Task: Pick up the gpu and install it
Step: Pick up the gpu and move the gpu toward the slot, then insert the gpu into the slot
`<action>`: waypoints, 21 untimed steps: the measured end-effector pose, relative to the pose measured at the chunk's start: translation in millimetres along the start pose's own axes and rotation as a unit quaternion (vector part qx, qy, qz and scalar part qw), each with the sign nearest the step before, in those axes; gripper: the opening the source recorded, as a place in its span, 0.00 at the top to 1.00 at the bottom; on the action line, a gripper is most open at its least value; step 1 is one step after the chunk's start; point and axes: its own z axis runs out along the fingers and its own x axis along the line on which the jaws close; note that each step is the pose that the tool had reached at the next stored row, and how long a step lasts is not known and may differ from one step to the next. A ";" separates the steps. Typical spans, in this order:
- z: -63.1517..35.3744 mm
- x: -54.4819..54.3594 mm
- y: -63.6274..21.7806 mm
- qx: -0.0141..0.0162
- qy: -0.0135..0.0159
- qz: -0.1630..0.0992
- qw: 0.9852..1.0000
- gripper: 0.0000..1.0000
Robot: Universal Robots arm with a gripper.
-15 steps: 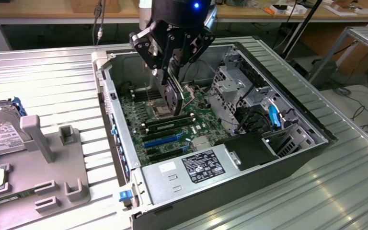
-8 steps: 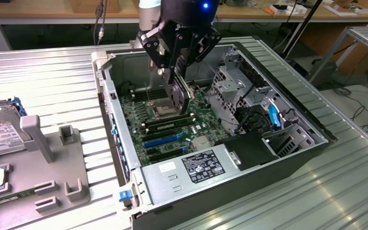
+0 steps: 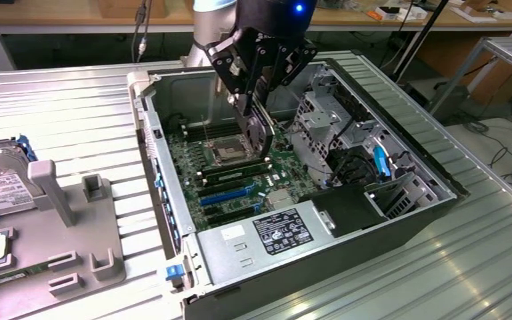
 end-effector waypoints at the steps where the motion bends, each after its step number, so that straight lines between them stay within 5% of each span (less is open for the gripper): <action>1: 0.0 -1.5 -0.1 0.000 0.000 0.000 1.000 0.73; 8: 0.2 -11.5 -0.7 0.000 0.000 0.000 1.000 0.73; 21: 0.2 -11.6 -0.6 0.000 0.000 -0.001 1.000 0.73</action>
